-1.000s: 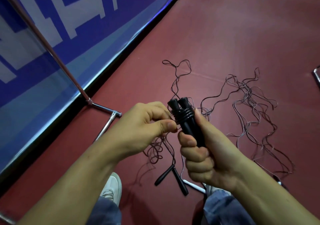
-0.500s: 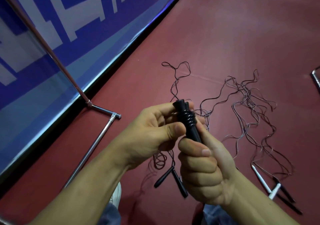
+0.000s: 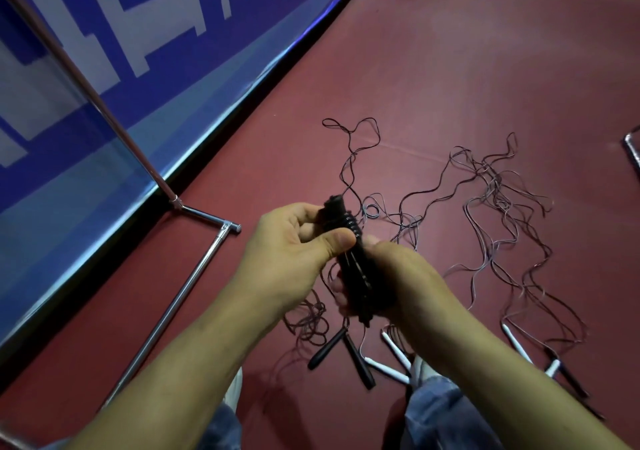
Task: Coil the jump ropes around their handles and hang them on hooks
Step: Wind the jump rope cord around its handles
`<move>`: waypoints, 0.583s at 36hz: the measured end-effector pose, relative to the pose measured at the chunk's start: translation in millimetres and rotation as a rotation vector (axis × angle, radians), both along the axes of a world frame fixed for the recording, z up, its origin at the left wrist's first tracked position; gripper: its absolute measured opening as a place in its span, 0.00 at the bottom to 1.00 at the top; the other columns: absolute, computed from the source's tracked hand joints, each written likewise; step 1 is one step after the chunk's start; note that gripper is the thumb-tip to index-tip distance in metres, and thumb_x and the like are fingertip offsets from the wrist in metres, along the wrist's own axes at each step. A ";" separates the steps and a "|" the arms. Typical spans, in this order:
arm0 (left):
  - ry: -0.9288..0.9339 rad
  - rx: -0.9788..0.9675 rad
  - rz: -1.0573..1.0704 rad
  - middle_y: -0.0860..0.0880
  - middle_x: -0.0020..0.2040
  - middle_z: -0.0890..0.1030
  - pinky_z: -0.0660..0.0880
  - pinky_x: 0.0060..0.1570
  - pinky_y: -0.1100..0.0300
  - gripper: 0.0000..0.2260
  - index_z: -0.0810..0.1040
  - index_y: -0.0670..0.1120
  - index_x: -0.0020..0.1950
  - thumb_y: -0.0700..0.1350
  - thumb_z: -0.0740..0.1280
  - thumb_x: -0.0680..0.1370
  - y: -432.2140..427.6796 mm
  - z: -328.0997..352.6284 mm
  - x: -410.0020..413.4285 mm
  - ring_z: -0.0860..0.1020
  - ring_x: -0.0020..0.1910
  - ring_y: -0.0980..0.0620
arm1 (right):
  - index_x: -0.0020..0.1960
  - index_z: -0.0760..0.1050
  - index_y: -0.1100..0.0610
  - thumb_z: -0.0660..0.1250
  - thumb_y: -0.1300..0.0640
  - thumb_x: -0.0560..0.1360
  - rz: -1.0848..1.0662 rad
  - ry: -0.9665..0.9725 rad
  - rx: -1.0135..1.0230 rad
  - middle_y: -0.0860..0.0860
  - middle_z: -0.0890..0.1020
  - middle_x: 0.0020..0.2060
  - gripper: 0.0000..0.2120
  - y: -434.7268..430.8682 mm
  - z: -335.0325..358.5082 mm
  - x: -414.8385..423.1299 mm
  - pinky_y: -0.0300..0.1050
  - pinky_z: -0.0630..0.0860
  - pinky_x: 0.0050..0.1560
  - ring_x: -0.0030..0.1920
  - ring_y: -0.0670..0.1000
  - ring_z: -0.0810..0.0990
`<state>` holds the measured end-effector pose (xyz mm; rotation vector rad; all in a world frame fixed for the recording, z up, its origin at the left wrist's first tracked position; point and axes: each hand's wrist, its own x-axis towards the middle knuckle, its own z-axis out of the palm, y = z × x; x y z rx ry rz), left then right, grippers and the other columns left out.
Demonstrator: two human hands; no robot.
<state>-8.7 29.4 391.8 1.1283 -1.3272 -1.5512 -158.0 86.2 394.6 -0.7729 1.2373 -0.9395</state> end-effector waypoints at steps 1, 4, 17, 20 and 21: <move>-0.031 -0.011 0.040 0.57 0.25 0.77 0.63 0.32 0.60 0.05 0.81 0.44 0.50 0.40 0.74 0.76 0.0 -1.0 0.2 0.70 0.22 0.62 | 0.52 0.78 0.59 0.62 0.41 0.75 0.018 0.084 -0.047 0.58 0.85 0.40 0.21 1.0 1.1 -0.4 0.60 0.78 0.46 0.39 0.56 0.83; -0.079 -0.063 0.089 0.57 0.27 0.78 0.65 0.34 0.60 0.05 0.82 0.46 0.51 0.44 0.75 0.76 3.4 -4.9 -2.5 0.72 0.24 0.63 | 0.50 0.75 0.63 0.60 0.39 0.80 0.041 0.262 -0.159 0.56 0.82 0.35 0.25 3.1 0.6 1.7 0.53 0.75 0.36 0.33 0.55 0.78; -0.025 0.038 -0.211 0.53 0.38 0.83 0.71 0.34 0.69 0.11 0.78 0.42 0.60 0.32 0.66 0.80 -2.9 3.0 9.6 0.76 0.33 0.61 | 0.46 0.75 0.58 0.57 0.38 0.82 0.010 -0.100 0.087 0.50 0.66 0.29 0.24 1.8 10.0 -1.2 0.36 0.58 0.24 0.24 0.47 0.57; -0.126 0.005 -0.255 0.48 0.40 0.80 0.71 0.39 0.67 0.10 0.81 0.46 0.60 0.36 0.69 0.80 -7.8 4.9 13.9 0.76 0.37 0.59 | 0.44 0.74 0.57 0.56 0.37 0.82 0.007 -0.138 0.106 0.50 0.65 0.28 0.24 3.0 7.9 -0.6 0.35 0.56 0.25 0.24 0.46 0.57; -0.141 -0.004 -0.275 0.47 0.40 0.77 0.71 0.40 0.66 0.10 0.82 0.47 0.59 0.37 0.69 0.80 -8.8 5.7 14.8 0.74 0.38 0.57 | 0.43 0.74 0.57 0.57 0.37 0.81 0.008 -0.148 0.110 0.49 0.65 0.28 0.24 3.3 8.5 -0.7 0.35 0.56 0.25 0.23 0.46 0.56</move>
